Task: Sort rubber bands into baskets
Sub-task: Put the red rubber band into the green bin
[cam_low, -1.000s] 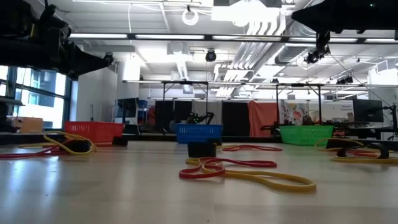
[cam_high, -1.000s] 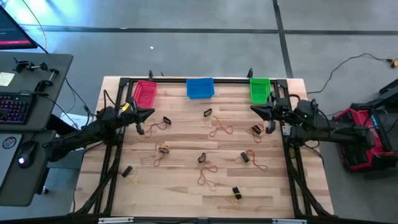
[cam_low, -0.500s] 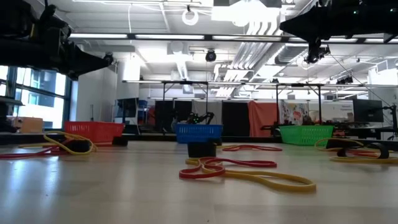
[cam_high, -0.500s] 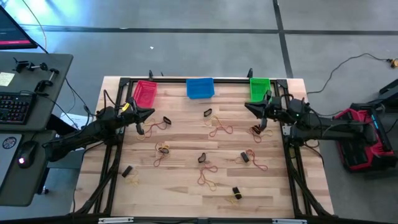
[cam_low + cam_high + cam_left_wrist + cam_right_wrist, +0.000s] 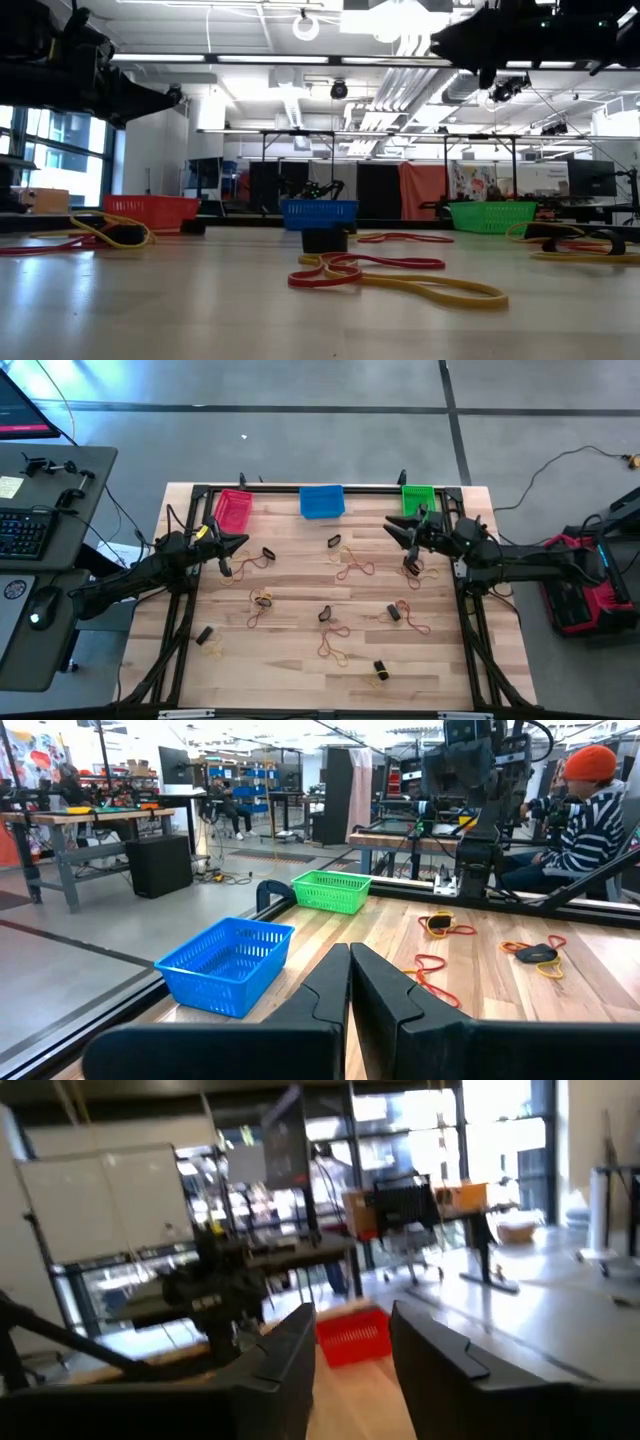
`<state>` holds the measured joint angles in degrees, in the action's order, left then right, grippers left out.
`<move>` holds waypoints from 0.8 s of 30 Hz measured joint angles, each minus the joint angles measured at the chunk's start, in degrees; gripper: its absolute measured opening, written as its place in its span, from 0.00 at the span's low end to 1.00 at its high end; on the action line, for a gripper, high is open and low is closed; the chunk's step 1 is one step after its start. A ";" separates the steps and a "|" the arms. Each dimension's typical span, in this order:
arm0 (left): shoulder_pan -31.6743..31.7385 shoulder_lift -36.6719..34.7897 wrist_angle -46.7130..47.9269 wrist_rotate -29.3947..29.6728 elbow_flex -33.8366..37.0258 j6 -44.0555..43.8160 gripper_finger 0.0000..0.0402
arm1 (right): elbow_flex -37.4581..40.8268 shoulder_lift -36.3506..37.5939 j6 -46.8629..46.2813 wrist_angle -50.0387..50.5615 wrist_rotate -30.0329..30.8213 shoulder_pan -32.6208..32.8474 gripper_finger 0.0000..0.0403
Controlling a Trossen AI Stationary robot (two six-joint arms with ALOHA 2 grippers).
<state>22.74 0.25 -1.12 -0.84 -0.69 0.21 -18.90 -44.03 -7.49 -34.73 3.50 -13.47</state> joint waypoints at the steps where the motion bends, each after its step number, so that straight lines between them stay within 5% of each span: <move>1: 0.00 0.00 0.00 0.00 0.00 0.00 0.01 | 0.00 -0.49 0.35 -1.56 -0.54 0.00 0.31; 11: 0.00 0.00 0.00 0.00 -0.01 0.00 0.01 | -2.36 -7.37 9.25 0.46 -4.32 -0.04 0.29; 20: 0.00 0.00 0.01 -0.01 -0.02 0.00 0.01 | -9.17 -12.86 10.14 14.68 -5.67 0.00 0.02; 24: 0.00 0.00 0.01 0.00 0.01 0.00 0.01 | -13.79 -15.12 12.36 18.61 -8.77 0.00 0.04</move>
<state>22.74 0.25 -1.12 -0.84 -0.69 0.21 -32.68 -59.15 4.87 -16.13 -5.27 -13.47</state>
